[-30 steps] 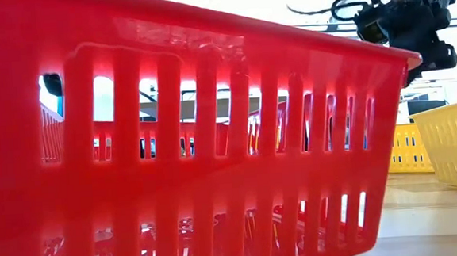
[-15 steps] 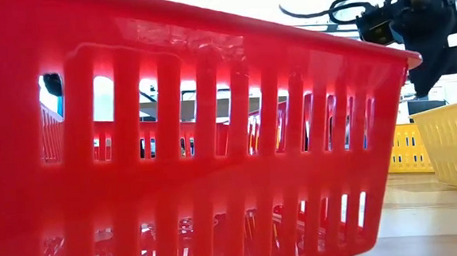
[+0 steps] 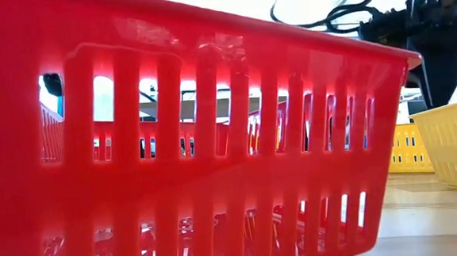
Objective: Stack baskets on shelf by color
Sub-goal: Put the top right yellow basket on the shelf
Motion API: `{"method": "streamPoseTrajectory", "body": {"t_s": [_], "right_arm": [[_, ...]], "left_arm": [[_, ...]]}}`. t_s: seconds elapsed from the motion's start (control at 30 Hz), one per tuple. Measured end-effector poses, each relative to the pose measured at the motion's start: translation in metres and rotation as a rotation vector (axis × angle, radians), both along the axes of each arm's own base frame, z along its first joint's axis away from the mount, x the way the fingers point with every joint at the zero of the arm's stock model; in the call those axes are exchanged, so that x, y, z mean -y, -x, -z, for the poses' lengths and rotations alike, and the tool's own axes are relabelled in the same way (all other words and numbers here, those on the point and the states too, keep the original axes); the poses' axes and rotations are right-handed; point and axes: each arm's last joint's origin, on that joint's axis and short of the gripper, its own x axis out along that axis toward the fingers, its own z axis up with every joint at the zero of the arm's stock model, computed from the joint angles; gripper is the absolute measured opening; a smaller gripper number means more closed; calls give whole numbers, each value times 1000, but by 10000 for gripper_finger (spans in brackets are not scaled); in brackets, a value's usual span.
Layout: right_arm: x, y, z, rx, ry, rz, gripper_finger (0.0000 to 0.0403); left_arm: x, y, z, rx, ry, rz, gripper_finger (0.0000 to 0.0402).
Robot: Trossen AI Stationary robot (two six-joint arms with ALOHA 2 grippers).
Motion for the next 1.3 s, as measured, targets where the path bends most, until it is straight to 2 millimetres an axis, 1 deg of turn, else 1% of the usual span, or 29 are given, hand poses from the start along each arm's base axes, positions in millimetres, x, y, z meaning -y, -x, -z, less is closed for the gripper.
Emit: {"method": "streamPoseTrajectory", "body": {"t_s": [0.3, 0.4, 0.47, 0.6, 0.67, 0.73, 0.83, 1.03, 1.3], "right_arm": [[-5, -7, 20, -89, 61, -31, 110], [-5, -10, 27, -120, 88, -27, 102], [-6, -11, 32, -142, 92, -28, 83], [-7, -12, 34, -160, 73, -29, 17], [-6, -11, 32, -162, 71, -27, 11], [-7, -11, 26, -153, 64, -28, 16], [-6, -14, 13, -115, 52, -31, 5], [-4, -26, -21, 8, 23, -91, 0], [13, -46, -71, 176, 7, -228, 0]], "left_arm": [[0, 0, 0, 0, 0, 0, 126], [0, 0, 0, 0, 0, 0, 126], [0, 0, 0, 0, 0, 0, 126], [0, 0, 0, 0, 1, 0, 126], [0, 0, 0, 0, 0, 0, 126], [0, 0, 0, 0, 0, 0, 126], [0, 0, 0, 0, 0, 0, 126], [0, 0, 0, -2, 0, 0, 126], [0, 0, 1, -9, -1, 0, 126]]}}
